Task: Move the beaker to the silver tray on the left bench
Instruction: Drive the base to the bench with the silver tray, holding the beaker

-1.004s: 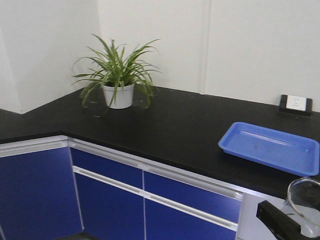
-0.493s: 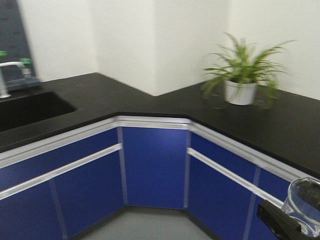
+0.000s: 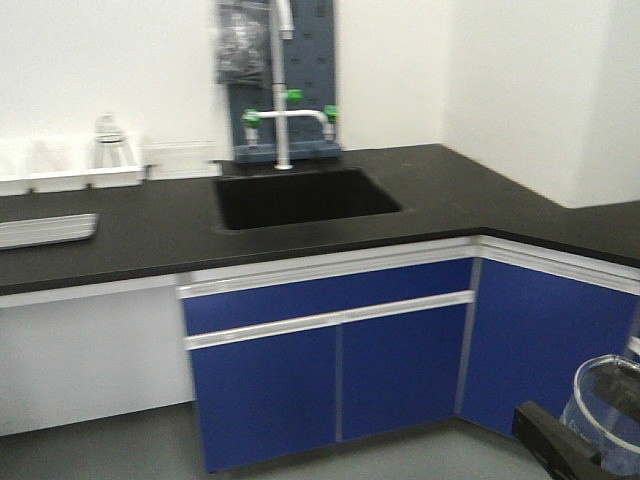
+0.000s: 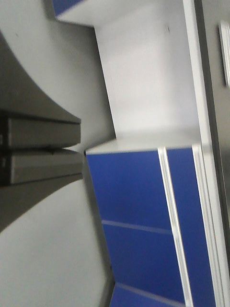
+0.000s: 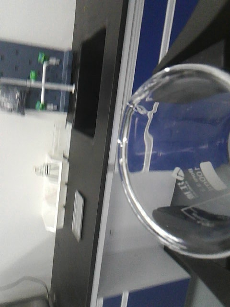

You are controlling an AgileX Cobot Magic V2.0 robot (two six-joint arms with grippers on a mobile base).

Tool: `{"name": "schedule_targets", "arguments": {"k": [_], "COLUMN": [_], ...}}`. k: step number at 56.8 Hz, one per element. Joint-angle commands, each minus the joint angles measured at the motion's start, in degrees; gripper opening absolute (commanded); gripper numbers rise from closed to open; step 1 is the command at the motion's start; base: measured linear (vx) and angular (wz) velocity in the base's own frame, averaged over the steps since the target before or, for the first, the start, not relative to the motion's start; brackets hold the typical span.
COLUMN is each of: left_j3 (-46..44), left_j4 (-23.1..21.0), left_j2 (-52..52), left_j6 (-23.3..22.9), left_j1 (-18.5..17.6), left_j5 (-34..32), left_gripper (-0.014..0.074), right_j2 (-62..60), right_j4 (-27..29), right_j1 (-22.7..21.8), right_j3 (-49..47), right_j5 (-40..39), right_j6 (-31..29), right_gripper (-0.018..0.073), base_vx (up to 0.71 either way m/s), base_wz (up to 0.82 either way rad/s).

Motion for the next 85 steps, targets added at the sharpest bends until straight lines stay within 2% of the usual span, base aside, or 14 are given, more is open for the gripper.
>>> {"name": "schedule_targets", "arguments": {"k": [1, 58, 85], "left_j3": [1.6, 1.6, 1.6], "left_j4": [-0.1, -0.1, -0.1], "left_j2": [-0.9, -0.9, -0.9], "left_j6": [-0.1, -0.1, -0.1], "left_j1": [-0.3, -0.3, -0.3], "left_j5": [-4.4, -4.4, -4.4], "left_gripper": [0.0001, 0.0001, 0.0001], "right_j2": [-0.3, -0.3, -0.3], "right_j4": [-2.6, -2.6, -2.6], "right_j1": [-0.2, -0.2, -0.2], "right_j3": [-1.8, -1.8, -1.8], "right_j5": [1.7, 1.7, 1.7], "right_j6": [0.2, 0.2, 0.2], "right_gripper": [-0.0006, -0.0006, -0.0006], "base_vx": [0.04, 0.17, 0.36], "base_wz": [0.69, 0.53, 0.15]}}
